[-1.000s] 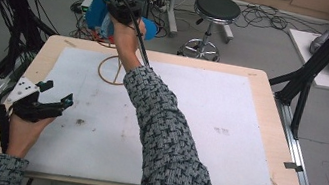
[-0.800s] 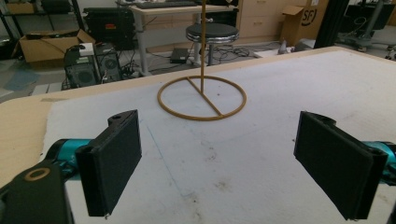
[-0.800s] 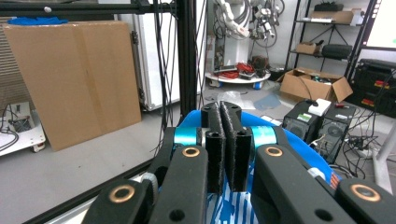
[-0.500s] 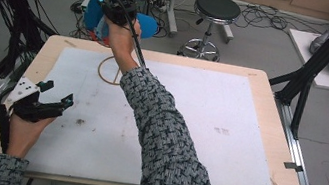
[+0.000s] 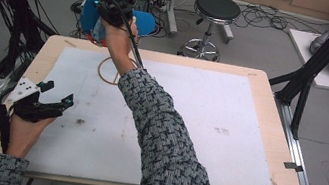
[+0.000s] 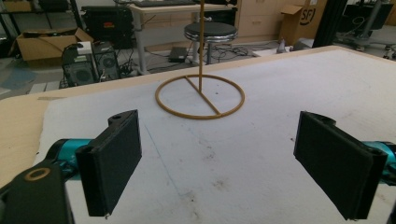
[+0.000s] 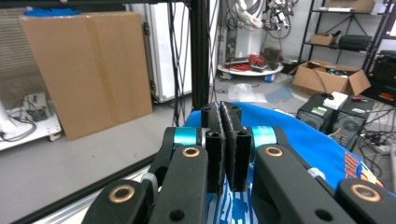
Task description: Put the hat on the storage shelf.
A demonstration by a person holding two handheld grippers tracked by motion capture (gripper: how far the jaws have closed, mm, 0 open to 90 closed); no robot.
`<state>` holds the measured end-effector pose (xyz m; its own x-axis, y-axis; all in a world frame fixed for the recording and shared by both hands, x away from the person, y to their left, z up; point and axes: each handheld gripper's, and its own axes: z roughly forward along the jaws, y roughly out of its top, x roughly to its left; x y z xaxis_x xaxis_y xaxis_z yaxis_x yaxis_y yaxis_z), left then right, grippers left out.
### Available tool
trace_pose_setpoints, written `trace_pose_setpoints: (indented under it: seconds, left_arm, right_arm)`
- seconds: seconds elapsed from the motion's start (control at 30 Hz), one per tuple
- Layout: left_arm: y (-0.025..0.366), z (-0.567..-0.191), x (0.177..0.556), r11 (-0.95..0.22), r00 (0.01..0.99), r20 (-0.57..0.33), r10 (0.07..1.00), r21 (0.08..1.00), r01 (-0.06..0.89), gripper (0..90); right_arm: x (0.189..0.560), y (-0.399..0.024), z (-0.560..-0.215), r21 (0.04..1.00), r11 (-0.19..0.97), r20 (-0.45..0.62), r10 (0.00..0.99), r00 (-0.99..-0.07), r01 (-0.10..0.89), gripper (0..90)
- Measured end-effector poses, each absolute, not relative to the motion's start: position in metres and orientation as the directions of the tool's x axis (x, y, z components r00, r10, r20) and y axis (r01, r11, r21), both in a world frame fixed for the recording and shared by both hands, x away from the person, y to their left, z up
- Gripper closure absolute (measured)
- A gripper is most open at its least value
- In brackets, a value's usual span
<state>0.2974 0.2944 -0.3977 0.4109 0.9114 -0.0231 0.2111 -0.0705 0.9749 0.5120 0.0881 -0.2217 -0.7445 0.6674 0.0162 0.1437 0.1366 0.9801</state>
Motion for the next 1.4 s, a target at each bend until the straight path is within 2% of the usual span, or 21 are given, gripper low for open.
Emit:
trace_pose_setpoints:
  seconds: [0.6,0.93,1.1,1.4]
  left_arm:
    - [0.293,-0.399,0.298,-0.069,0.413,-0.027,0.910,0.974,0.216,15.3]
    - [0.293,-0.400,0.298,-0.069,0.414,-0.028,0.910,0.974,0.218,15.4]
    - [0.293,-0.400,0.299,-0.072,0.417,-0.026,0.908,0.973,0.219,15.4]
    - [0.293,-0.400,0.299,-0.073,0.419,-0.026,0.908,0.973,0.219,15.4]
  right_arm:
    - [0.526,0.060,-0.239,0.976,0.147,0.004,0.719,-0.695,0.158,86.6]
    - [0.525,0.062,-0.242,0.977,0.148,0.002,0.719,-0.695,0.156,77.8]
    - [0.525,0.061,-0.242,0.977,0.142,0.008,0.722,-0.692,0.160,68.9]
    - [0.525,0.060,-0.244,0.975,0.150,0.005,0.721,-0.693,0.163,66.9]
